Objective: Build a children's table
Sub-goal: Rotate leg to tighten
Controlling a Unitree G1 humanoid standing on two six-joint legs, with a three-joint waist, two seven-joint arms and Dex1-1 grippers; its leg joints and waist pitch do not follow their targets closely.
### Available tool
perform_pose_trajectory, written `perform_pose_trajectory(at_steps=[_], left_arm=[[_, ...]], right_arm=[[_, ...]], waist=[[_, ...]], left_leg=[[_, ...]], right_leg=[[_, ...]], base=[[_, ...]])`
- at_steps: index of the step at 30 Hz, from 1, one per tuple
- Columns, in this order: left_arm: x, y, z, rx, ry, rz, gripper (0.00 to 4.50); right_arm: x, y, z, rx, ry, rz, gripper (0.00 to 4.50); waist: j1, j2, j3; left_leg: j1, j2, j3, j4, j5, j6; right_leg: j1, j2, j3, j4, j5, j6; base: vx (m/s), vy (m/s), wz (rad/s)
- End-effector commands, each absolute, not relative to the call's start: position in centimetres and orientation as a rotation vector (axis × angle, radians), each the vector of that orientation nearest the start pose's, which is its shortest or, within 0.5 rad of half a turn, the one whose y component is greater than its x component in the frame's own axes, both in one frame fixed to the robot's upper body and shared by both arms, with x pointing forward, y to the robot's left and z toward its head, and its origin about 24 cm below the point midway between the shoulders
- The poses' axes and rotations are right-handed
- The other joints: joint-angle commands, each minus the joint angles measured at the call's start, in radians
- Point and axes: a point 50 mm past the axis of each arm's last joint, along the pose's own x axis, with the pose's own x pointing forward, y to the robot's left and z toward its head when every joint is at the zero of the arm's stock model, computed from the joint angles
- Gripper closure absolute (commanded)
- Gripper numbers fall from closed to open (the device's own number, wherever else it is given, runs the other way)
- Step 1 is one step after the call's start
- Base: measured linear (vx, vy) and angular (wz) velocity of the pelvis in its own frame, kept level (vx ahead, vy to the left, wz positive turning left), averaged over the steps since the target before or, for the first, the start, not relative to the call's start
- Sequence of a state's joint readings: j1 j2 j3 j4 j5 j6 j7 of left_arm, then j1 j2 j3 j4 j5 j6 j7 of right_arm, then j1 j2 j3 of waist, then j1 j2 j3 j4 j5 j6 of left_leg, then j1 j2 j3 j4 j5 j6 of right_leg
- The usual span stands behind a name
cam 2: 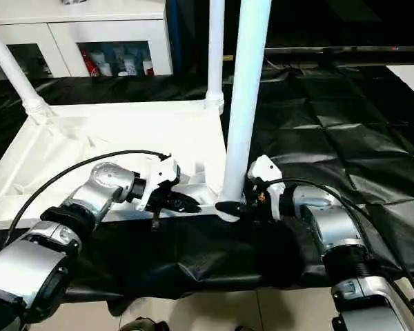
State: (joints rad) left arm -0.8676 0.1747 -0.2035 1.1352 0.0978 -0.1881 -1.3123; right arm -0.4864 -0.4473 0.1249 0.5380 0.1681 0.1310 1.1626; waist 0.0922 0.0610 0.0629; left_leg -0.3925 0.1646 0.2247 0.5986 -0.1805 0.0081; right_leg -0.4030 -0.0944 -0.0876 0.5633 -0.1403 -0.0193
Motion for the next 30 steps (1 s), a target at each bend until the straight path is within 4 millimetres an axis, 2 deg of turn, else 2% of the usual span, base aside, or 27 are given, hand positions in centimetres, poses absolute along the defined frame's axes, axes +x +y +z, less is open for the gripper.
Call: perform_pose_trajectory(at_steps=[1, 6, 9, 10, 11, 12, 13, 14, 15, 17, 18, 19, 20, 22, 23, 24, 25, 26, 29, 30], left_arm=[[34.1, 9.1, 6.1, 0.364, 0.355, -1.517, 4.50], [34.5, 8.5, 6.3, 0.346, 0.333, -1.448, 4.50], [35.3, 7.5, 6.5, 0.327, 0.317, -1.333, 4.50], [35.6, 6.7, 6.6, 0.318, 0.308, -1.269, 4.50], [35.7, 6.5, 6.6, 0.317, 0.307, -1.255, 4.50], [36.0, 5.3, 6.7, 0.312, 0.306, -1.182, 4.50], [36.1, 4.9, 6.7, 0.313, 0.310, -1.153, 4.50], [36.2, 4.6, 6.6, 0.314, 0.311, -1.127, 4.50], [36.2, 4.1, 6.6, 0.311, 0.311, -1.106, 4.50], [36.2, 3.6, 6.6, 0.305, 0.313, -1.092, 4.50], [36.1, 3.2, 6.6, 0.305, 0.310, -1.077, 4.50], [36.0, 2.8, 6.5, 0.302, 0.309, -1.083, 4.50], [35.9, 2.3, 6.5, 0.301, 0.306, -1.089, 4.50], [35.7, 2.0, 6.5, 0.307, 0.298, -1.107, 4.50], [35.7, 2.0, 6.5, 0.308, 0.295, -1.115, 4.50], [35.7, 2.0, 6.5, 0.308, 0.292, -1.120, 4.50], [35.6, 2.2, 6.5, 0.311, 0.287, -1.138, 4.50], [35.6, 2.3, 6.5, 0.312, 0.285, -1.145, 4.50], [35.4, 3.3, 6.4, 0.337, 0.272, -1.216, 4.50], [35.3, 3.6, 6.4, 0.342, 0.267, -1.248, 4.50]], right_arm=[[30.5, -17.8, 5.3, -0.153, 0.376, 1.166, 1.74], [30.8, -17.7, 4.5, -0.108, 0.365, 1.053, 1.82], [31.8, -17.6, 3.2, -0.063, 0.374, 0.826, 1.83], [32.4, -17.2, 2.5, -0.023, 0.382, 0.705, 1.83], [32.5, -17.1, 2.4, -0.015, 0.383, 0.680, 1.83], [33.2, -16.3, 1.8, 0.032, 0.391, 0.536, 1.83], [33.5, -15.9, 1.6, 0.043, 0.392, 0.484, 1.84], [33.7, -15.6, 1.5, 0.052, 0.393, 0.443, 1.84], [34.0, -15.2, 1.5, 0.068, 0.391, 0.399, 1.84], [34.3, -14.7, 1.5, 0.085, 0.387, 0.362, 1.84], [34.5, -14.2, 1.6, 0.095, 0.387, 0.339, 1.84], [34.7, -13.4, 1.6, 0.080, 0.385, 0.353, 1.84], [34.8, -12.5, 1.8, 0.052, 0.375, 0.378, 1.84], [35.0, -11.6, 2.4, 0.024, 0.331, 0.434, 1.84], [35.1, -11.6, 2.6, 0.023, 0.311, 0.446, 1.84], [35.2, -11.7, 2.9, 0.024, 0.291, 0.451, 1.49], [35.4, -12.1, 3.3, 0.029, 0.270, 0.460, 1.28], [35.4, -12.2, 3.4, 0.030, 0.264, 0.465, 1.14], [35.4, -13.5, 4.2, -0.025, 0.229, 0.544, 0.83], [35.2, -13.7, 4.3, -0.037, 0.228, 0.582, 0.83]], waist=[[-0.001, -0.011, -0.081], [-0.002, -0.009, -0.079], [-0.009, -0.008, -0.078], [-0.015, -0.003, -0.075], [-0.024, -0.005, -0.076], [-0.028, 0.001, -0.077], [-0.038, 0.003, -0.074], [-0.044, 0.001, -0.075], [-0.050, 0.006, -0.076], [-0.061, 0.005, -0.078], [-0.062, 0.009, -0.079], [-0.064, 0.006, -0.080], [-0.063, 0.011, -0.081], [-0.065, 0.009, -0.081], [-0.064, 0.009, -0.081], [-0.063, 0.009, -0.081], [-0.064, 0.004, -0.081], [-0.062, 0.006, -0.081], [-0.054, 0.007, -0.085], [-0.049, 0.008, -0.085]], left_leg=[[0.033, 0.082, -0.045, -0.073, -0.244, 0.061], [0.036, 0.082, -0.045, -0.075, -0.263, 0.046], [0.035, 0.079, -0.049, -0.077, -0.287, 0.023], [0.040, 0.078, -0.049, -0.079, -0.312, 0.007], [0.038, 0.076, -0.054, -0.082, -0.335, -0.010], [0.040, 0.075, -0.054, -0.081, -0.343, -0.018], [0.044, 0.073, -0.056, -0.082, -0.368, -0.031], [0.042, 0.072, -0.056, -0.083, -0.370, -0.033], [0.044, 0.073, -0.058, -0.084, -0.377, -0.034], [0.039, 0.067, -0.054, -0.081, -0.366, -0.016], [0.039, 0.066, -0.053, -0.079, -0.360, -0.010], [0.035, 0.065, -0.052, -0.078, -0.344, 0.005], [0.037, 0.065, -0.051, -0.076, -0.337, 0.010], [0.033, 0.064, -0.050, -0.075, -0.320, 0.027], [0.032, 0.065, -0.051, -0.075, -0.318, 0.031], [0.033, 0.066, -0.050, -0.075, -0.318, 0.037], [0.032, 0.067, -0.050, -0.076, -0.316, 0.041], [0.032, 0.067, -0.051, -0.075, -0.313, 0.044], [0.031, 0.070, -0.046, -0.071, -0.281, 0.064], [0.026, 0.071, -0.046, -0.070, -0.251, 0.079]], right_leg=[[0.045, -0.081, 0.046, -0.056, -0.265, -0.242], [0.041, -0.081, 0.046, -0.060, -0.296, -0.236], [0.041, -0.081, 0.043, -0.064, -0.335, -0.223], [0.035, -0.079, 0.044, -0.068, -0.359, -0.219], [0.038, -0.080, 0.041, -0.068, -0.380, -0.213], [0.036, -0.081, 0.042, -0.067, -0.382, -0.211], [0.033, -0.078, 0.040, -0.074, -0.393, -0.209], [0.035, -0.078, 0.041, -0.073, -0.386, -0.208], [0.035, -0.077, 0.041, -0.075, -0.371, -0.209], [0.038, -0.076, 0.042, -0.073, -0.319, -0.222], [0.038, -0.076, 0.042, -0.073, -0.313, -0.224], [0.043, -0.076, 0.041, -0.073, -0.298, -0.226], [0.041, -0.077, 0.040, -0.074, -0.296, -0.227], [0.045, -0.077, 0.038, -0.073, -0.294, -0.224], [0.046, -0.077, 0.037, -0.072, -0.292, -0.224], [0.046, -0.077, 0.037, -0.073, -0.295, -0.222], [0.047, -0.075, 0.036, -0.072, -0.296, -0.224], [0.048, -0.076, 0.036, -0.071, -0.298, -0.224], [0.050, -0.073, 0.035, -0.066, -0.259, -0.233], [0.052, -0.074, 0.035, -0.059, -0.218, -0.244]], base=[[0.000, 0.000, 0.00], [0.000, 0.000, 0.00], [0.000, 0.000, 0.00], [0.000, 0.000, 0.00], [0.000, 0.000, 0.00], [0.000, 0.000, 0.00], [0.000, 0.000, 0.00], [0.000, 0.000, 0.00], [0.000, 0.000, 0.00], [0.000, 0.000, 0.00], [0.000, 0.000, 0.00], [0.000, 0.000, 0.00], [0.000, 0.000, 0.00], [0.000, 0.000, 0.00], [0.000, 0.000, 0.00], [0.000, 0.000, 0.00], [0.000, 0.000, 0.00], [0.000, 0.000, 0.00], [0.000, 0.000, 0.00], [0.000, 0.000, 0.00]])
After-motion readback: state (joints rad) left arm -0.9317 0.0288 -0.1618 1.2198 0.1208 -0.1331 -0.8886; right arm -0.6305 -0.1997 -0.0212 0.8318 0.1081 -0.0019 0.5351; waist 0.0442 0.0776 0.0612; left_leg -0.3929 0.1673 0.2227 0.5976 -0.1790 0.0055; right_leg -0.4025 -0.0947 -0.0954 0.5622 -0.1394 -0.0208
